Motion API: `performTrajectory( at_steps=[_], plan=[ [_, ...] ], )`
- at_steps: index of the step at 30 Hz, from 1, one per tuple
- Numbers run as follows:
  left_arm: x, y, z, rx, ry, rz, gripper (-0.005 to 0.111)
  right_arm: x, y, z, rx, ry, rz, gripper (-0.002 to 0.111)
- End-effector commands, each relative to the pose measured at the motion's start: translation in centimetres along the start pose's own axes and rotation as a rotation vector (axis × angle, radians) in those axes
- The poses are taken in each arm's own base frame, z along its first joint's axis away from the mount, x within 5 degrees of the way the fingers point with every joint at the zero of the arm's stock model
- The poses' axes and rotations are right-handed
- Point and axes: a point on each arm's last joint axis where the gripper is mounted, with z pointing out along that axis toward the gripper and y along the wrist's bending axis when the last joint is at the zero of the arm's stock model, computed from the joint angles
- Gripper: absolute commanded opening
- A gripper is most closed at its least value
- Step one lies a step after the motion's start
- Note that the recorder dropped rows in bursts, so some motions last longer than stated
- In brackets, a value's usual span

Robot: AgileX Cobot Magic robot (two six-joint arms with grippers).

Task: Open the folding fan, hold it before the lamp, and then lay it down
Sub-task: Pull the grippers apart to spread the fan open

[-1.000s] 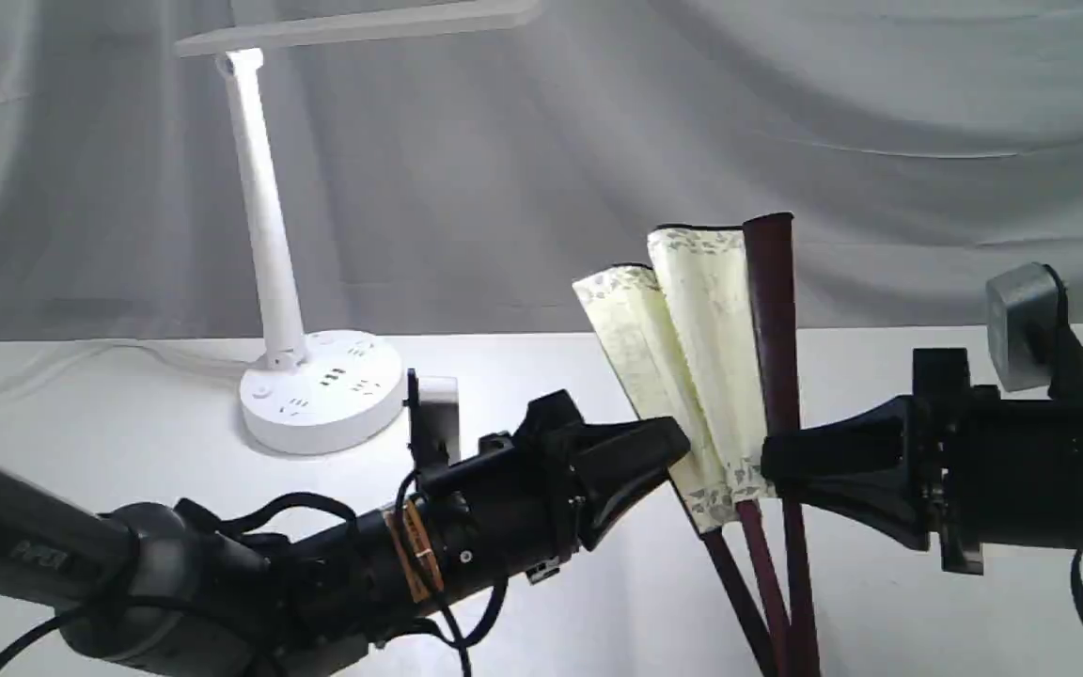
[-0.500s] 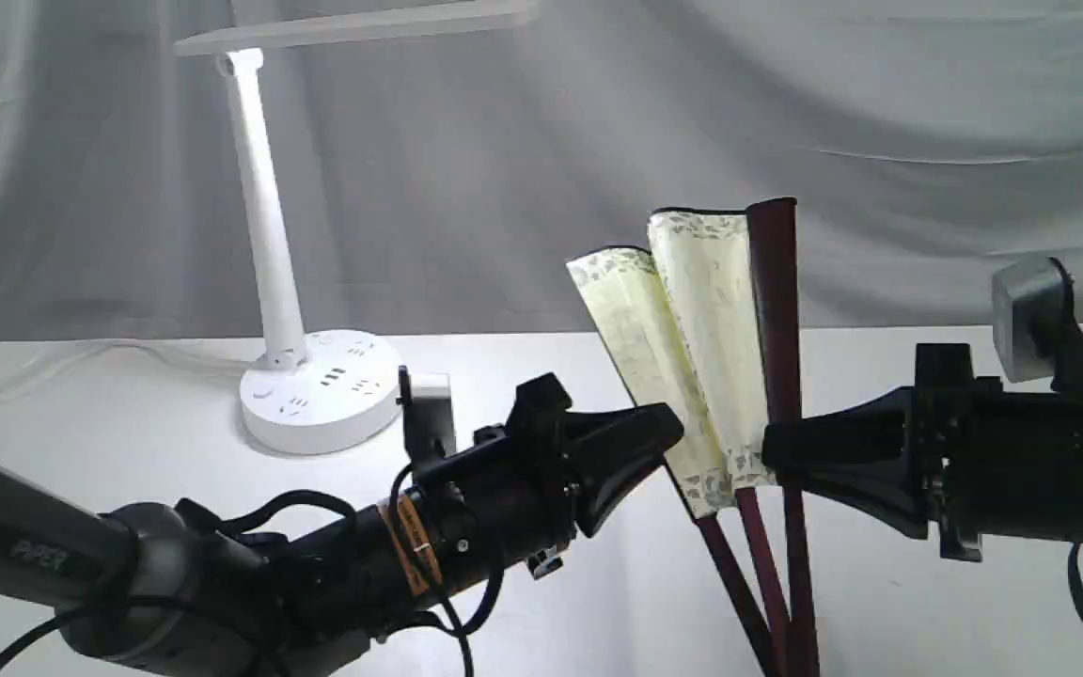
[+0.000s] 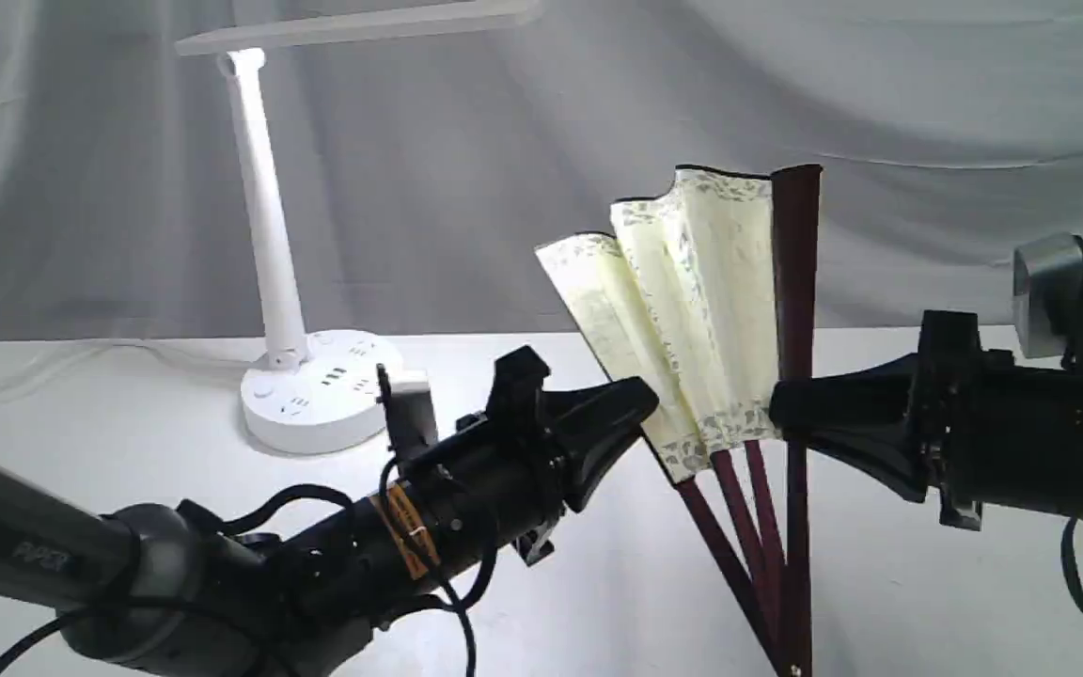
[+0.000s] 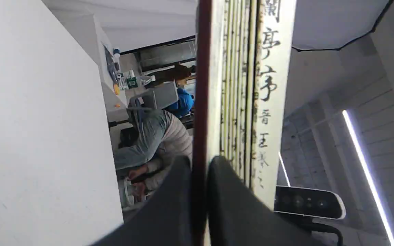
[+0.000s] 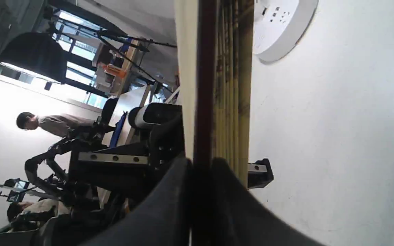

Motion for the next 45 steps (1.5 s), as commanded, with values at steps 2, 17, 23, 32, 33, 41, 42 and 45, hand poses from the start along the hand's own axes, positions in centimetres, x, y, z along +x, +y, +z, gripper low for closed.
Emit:
performTrajectory(
  at_steps=[2,17,23,32,33,41,42,45],
  plan=[
    [-0.2,0.0,0.2,-0.002,-0.058,-0.034,0.0,-0.3,-0.3,-0.2,0.039,-0.025,-0.048,0.0],
    [1.4,-0.3,1.0,0.015,-0.137,-0.095,0.0,-0.5,-1.1,-0.3,0.128,-0.048,-0.071,0.0],
    [1.5,0.1,0.6,-0.003,-0.163,-0.121,0.0,-0.6,-1.5,-0.4,0.171,-0.059,-0.061,0.0],
    [2.8,1.0,-0.3,-0.044,-0.21,-0.217,0.0,-0.8,-1.7,-0.6,0.185,-0.071,-0.056,0.0],
    [2.9,1.0,-0.3,-0.043,-0.209,-0.227,0.0,-0.9,-1.7,-0.7,0.185,-0.073,-0.055,0.0],
    [2.4,1.0,-0.4,-0.036,-0.262,-0.272,0.0,-1.5,-1.9,-2.1,0.148,-0.112,-0.02,0.0],
    [2.3,1.0,-0.4,-0.033,-0.271,-0.29,0.0,-1.6,-1.9,-2.3,0.151,-0.117,-0.017,0.0],
    [2.1,1.0,-0.5,-0.027,-0.297,-0.324,0.0,-1.8,-2.2,-2.6,0.176,-0.132,-0.013,0.0]
  ],
)
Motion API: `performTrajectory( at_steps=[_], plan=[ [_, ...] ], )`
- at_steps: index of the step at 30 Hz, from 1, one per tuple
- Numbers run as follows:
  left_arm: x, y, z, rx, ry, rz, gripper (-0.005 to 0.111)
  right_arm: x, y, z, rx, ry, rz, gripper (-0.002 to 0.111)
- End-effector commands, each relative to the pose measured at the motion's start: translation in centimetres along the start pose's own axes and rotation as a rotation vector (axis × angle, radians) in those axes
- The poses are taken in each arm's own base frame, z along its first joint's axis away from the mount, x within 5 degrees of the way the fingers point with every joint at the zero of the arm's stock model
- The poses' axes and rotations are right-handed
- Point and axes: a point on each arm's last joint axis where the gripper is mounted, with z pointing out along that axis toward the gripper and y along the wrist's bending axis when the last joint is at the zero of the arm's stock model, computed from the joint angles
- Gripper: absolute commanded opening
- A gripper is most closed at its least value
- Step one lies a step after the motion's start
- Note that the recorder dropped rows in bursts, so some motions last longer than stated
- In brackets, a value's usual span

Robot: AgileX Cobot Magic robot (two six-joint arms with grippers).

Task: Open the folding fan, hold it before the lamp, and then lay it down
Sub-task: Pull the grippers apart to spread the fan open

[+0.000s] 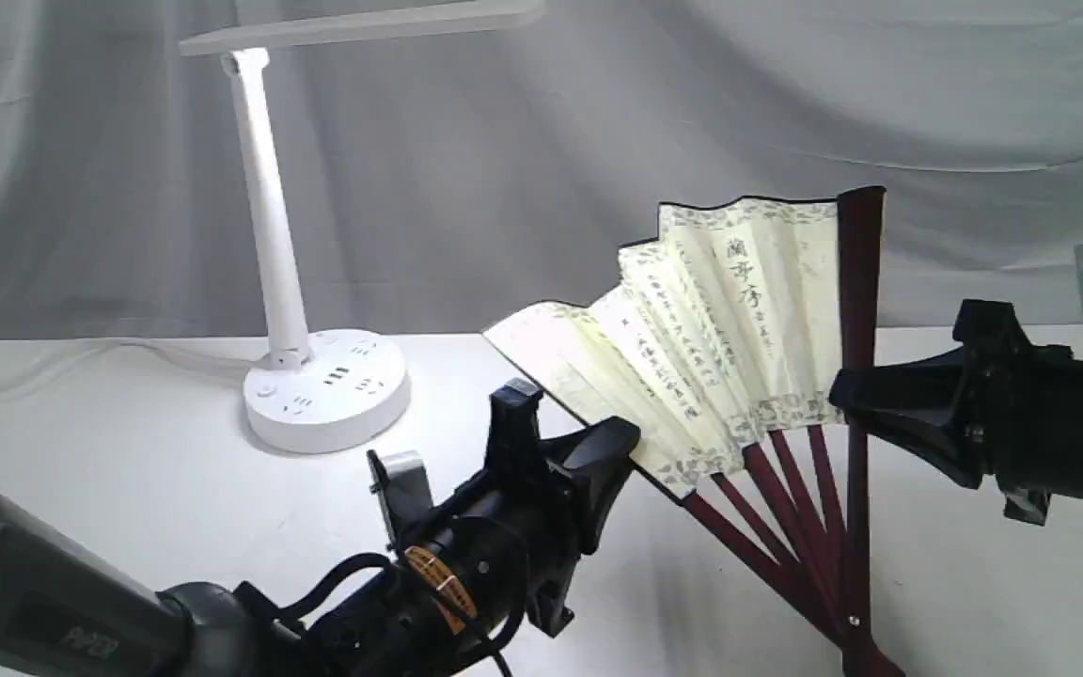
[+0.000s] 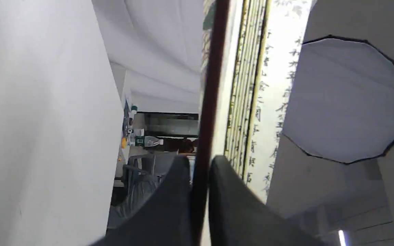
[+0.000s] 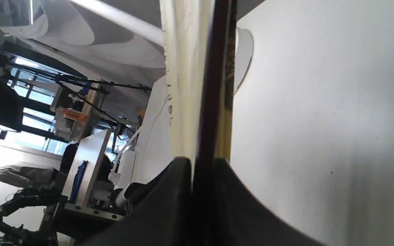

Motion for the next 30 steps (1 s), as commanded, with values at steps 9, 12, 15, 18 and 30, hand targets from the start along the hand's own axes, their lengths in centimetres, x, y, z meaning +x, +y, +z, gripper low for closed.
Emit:
performTrajectory(
  at_steps=[9,12,15,18,30],
  plan=[
    [-1.0,-1.0,-0.1,0.075,-0.118,-0.134,0.0,-1.1,-1.4,-1.8,0.081,-0.062,-0.02,0.0],
    [-1.3,-1.0,-0.1,0.083,-0.149,-0.146,0.0,-1.3,-1.5,-2.0,0.08,-0.07,-0.013,0.0],
    [-1.7,-1.1,-0.2,0.09,-0.186,-0.158,0.0,-1.3,-1.5,-2.0,0.085,-0.071,-0.012,0.0],
    [-1.8,-1.1,-0.2,0.094,-0.205,-0.164,0.0,-1.3,-1.5,-2.0,0.089,-0.072,-0.012,0.0],
    [-2.2,-1.1,-0.3,0.101,-0.245,-0.18,0.0,-1.6,-1.9,-2.6,0.097,-0.093,-0.003,0.0]
  ],
)
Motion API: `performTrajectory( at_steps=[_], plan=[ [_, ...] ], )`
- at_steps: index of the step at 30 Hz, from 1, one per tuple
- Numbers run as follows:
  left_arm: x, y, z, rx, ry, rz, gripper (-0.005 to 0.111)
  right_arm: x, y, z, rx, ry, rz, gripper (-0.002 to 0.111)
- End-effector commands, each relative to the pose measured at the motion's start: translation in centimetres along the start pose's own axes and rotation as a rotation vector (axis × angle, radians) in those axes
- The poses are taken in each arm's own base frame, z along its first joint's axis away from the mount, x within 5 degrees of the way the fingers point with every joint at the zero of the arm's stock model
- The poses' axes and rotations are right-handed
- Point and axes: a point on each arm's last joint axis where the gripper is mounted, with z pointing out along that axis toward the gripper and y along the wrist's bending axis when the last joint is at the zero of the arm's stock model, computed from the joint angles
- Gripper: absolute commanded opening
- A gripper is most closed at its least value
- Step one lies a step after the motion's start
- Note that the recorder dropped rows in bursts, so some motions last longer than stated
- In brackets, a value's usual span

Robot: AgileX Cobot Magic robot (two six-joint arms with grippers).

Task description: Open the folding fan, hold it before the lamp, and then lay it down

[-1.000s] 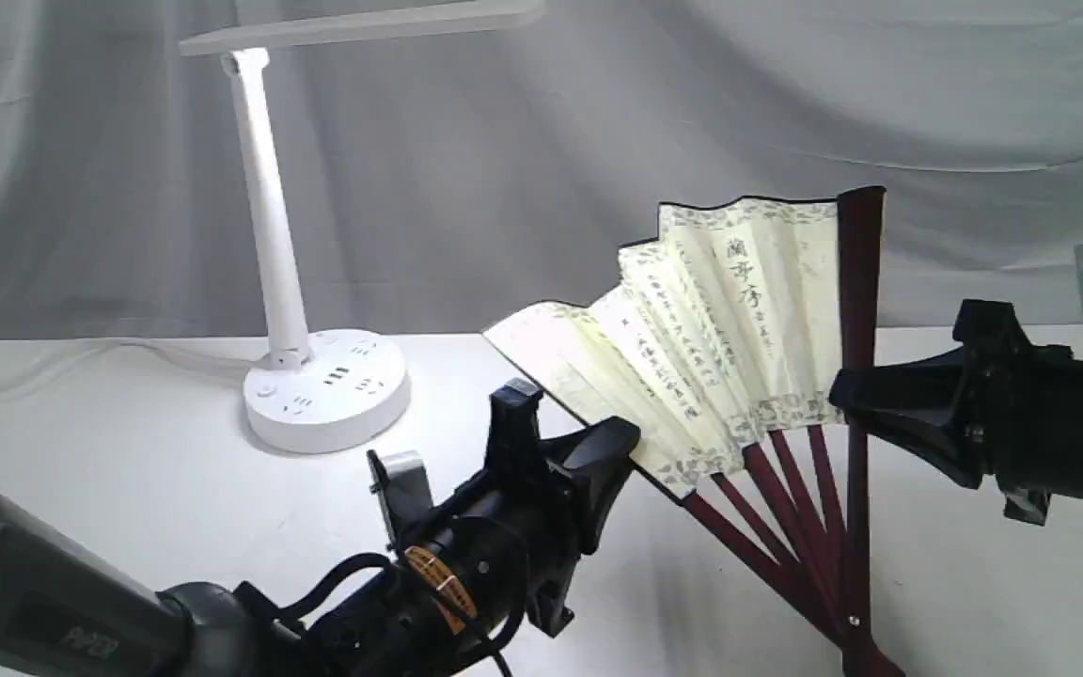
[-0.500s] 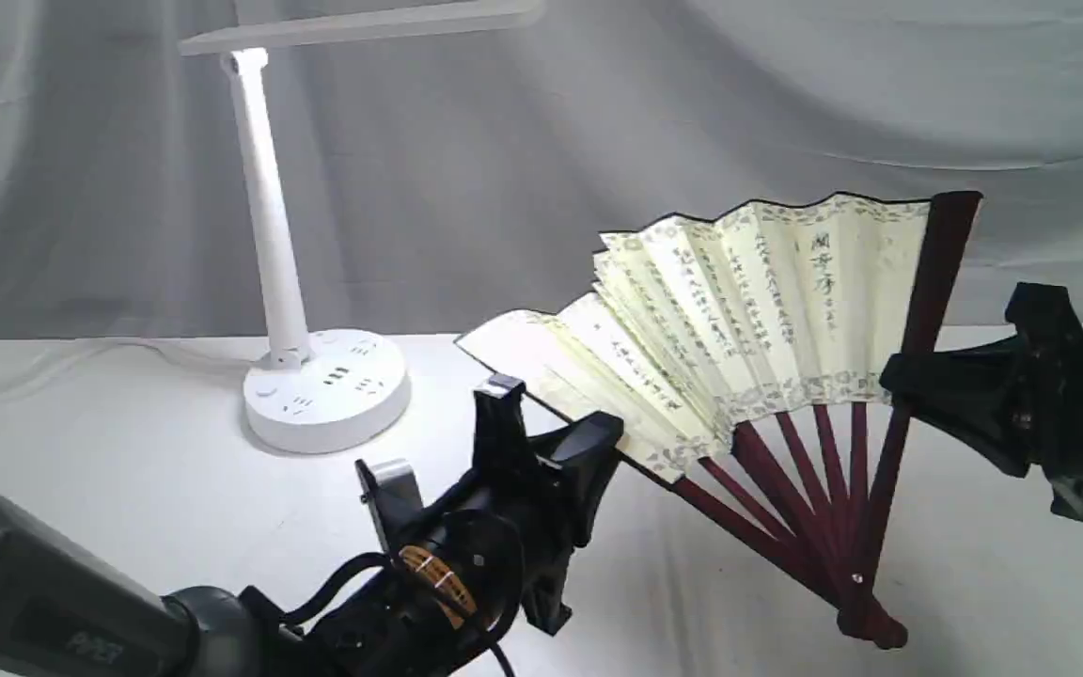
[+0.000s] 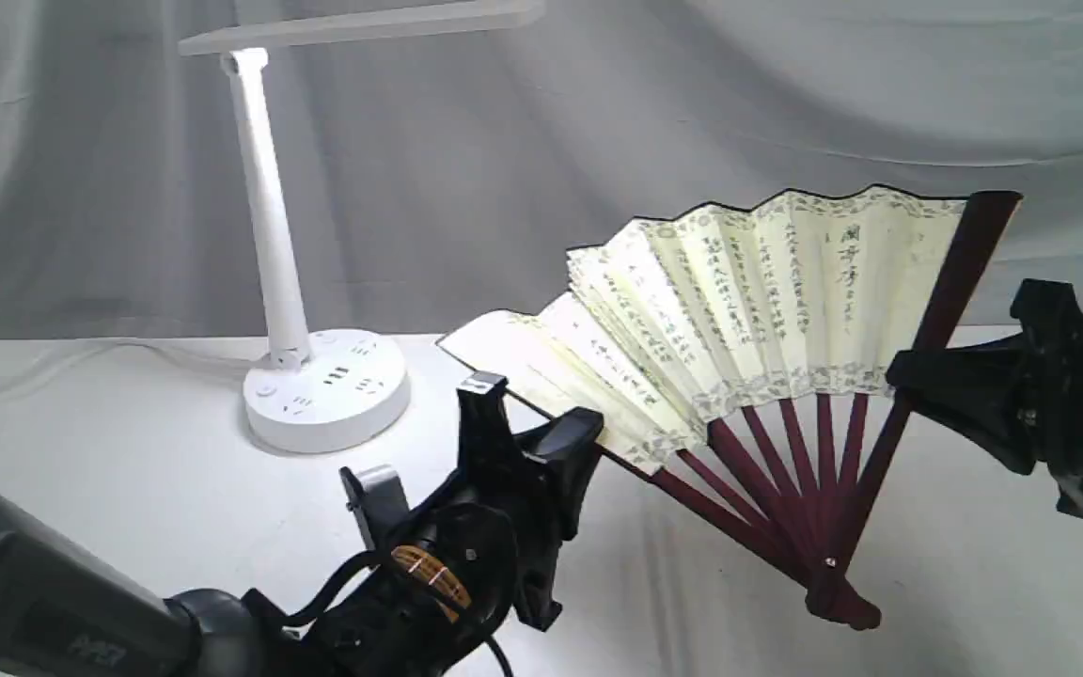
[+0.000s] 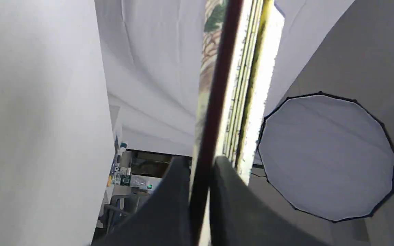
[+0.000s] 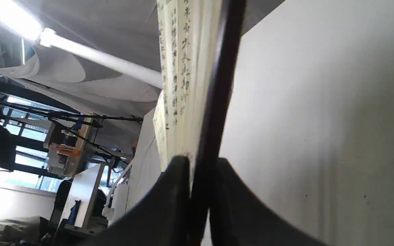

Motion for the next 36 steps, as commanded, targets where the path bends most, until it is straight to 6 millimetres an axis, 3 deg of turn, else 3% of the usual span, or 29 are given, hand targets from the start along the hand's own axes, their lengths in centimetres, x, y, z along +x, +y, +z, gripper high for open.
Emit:
performTrajectory(
  at_steps=[1,19,36],
  plan=[
    [-1.2,-1.3,0.0,0.093,-0.103,-0.093,0.0,-0.5,-0.7,-0.9,0.048,-0.021,-0.052,0.0],
    [-2.0,-1.4,-0.2,0.112,-0.195,-0.129,0.0,-1.8,-1.7,-3.8,0.024,-0.076,0.032,0.0],
    [-2.8,-1.4,-0.4,0.129,-0.281,-0.162,0.0,-2.0,-2.3,-4.7,0.045,-0.088,0.075,0.0]
  ],
)
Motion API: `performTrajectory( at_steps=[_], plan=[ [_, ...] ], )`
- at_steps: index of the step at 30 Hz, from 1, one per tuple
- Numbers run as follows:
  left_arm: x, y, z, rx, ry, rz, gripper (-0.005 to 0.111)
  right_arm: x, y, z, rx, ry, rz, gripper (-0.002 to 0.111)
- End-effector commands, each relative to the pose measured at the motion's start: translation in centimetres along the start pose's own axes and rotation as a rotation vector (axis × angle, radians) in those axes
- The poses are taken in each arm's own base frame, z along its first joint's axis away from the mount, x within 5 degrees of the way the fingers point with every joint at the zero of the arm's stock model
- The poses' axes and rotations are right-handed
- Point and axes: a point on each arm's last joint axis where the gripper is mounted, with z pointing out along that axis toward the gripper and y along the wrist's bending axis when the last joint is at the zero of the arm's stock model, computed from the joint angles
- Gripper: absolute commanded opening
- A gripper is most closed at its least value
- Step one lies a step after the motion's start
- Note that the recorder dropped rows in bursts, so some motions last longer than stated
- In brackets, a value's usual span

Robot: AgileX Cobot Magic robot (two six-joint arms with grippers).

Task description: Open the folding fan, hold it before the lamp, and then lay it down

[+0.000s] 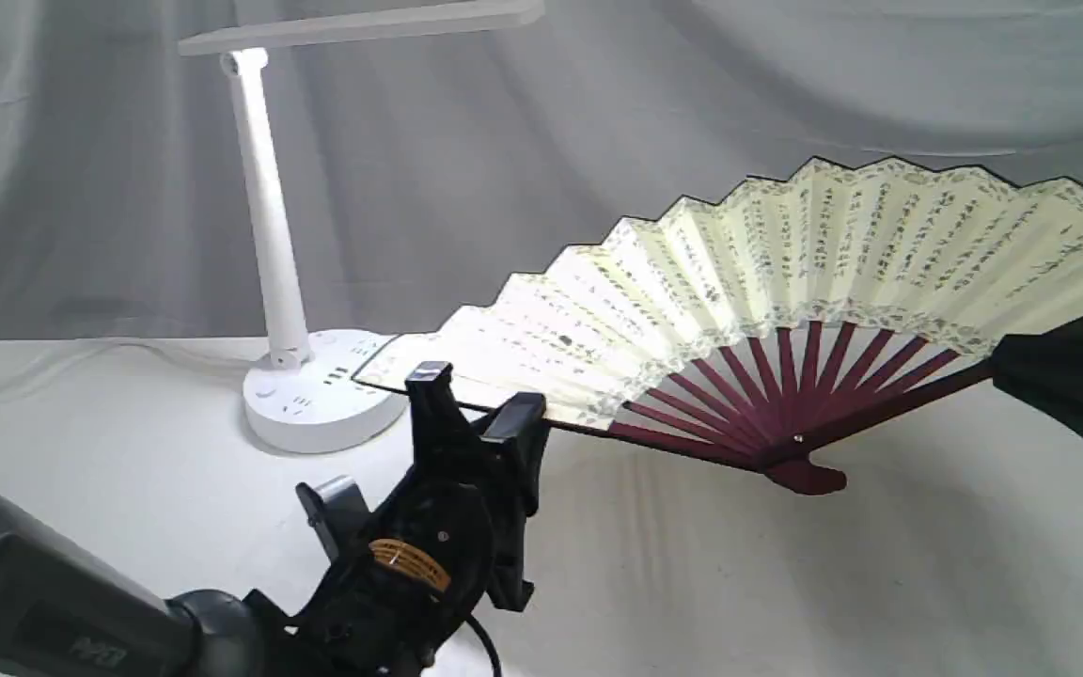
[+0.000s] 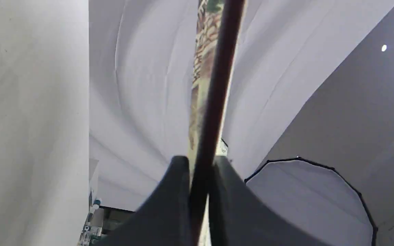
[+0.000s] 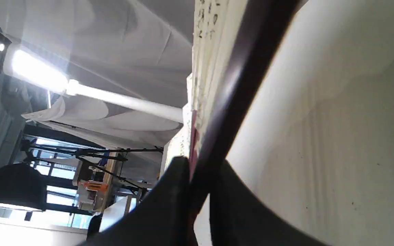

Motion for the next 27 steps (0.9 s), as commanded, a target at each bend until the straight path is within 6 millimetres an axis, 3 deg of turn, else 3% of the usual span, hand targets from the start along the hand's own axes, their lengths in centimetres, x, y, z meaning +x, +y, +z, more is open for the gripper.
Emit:
performTrajectory(
  at_steps=[1,27],
  plan=[
    [-1.25,-1.34,0.05,0.093,-0.106,-0.091,0.0,-0.22,-0.67,-0.52,0.071,-0.011,-0.028,0.0],
    [-1.84,-1.41,-0.04,0.106,-0.169,-0.117,0.0,0.07,-1.29,-0.6,0.138,0.02,-0.005,0.0]
  ],
)
